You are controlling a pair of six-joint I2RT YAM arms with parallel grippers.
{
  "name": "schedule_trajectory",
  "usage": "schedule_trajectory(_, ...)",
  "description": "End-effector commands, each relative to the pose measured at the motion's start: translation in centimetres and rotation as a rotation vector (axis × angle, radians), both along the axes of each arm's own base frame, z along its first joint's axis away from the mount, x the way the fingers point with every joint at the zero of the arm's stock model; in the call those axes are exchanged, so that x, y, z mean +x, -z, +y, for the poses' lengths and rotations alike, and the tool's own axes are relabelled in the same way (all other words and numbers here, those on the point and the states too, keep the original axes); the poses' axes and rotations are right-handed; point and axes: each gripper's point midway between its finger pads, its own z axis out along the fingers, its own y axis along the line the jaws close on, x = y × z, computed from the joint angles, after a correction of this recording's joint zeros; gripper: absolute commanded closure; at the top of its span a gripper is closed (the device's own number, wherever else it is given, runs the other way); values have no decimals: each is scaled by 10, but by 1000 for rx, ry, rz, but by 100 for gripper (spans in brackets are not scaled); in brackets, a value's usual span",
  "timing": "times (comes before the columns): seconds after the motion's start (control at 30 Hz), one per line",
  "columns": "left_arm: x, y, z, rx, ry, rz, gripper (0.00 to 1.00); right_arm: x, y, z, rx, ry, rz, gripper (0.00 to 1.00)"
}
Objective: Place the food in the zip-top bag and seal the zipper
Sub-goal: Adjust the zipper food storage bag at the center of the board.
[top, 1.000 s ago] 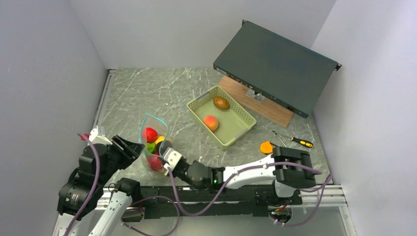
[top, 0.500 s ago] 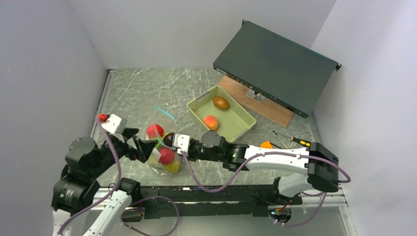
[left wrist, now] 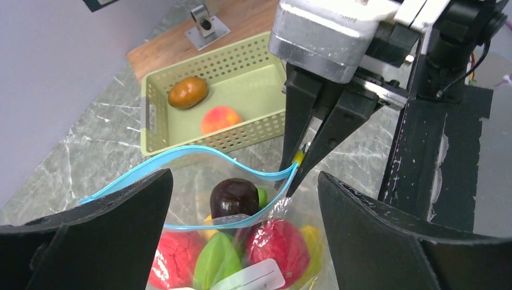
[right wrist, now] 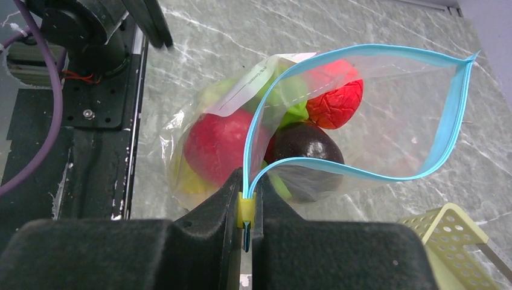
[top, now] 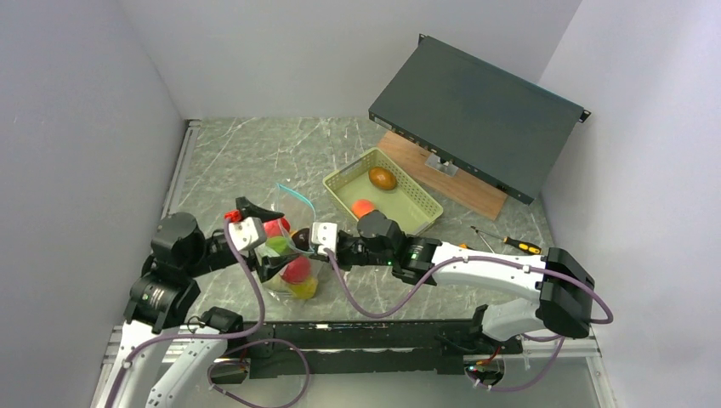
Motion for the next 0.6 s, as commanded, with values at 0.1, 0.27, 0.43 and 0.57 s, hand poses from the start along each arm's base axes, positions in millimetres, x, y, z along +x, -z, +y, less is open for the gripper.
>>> schedule_trajectory(0.1, 10, 11, -15, 66, 96, -27, 13, 14, -57, 2, 118, -5, -85, 100)
schedule_trajectory(0.27, 19, 30, -16, 63, 57, 36, 18, 17, -71, 4, 132, -17, -98, 100)
schedule_trajectory(0.43, 28, 44, -10, 87, -29, 140, 41, 19, -77, 3, 140, -18, -106, 100)
schedule_trajectory(0.57, 33, 54, -4, 114, -92, 226, 67, 19, -75, 3, 140, -12, -81, 100)
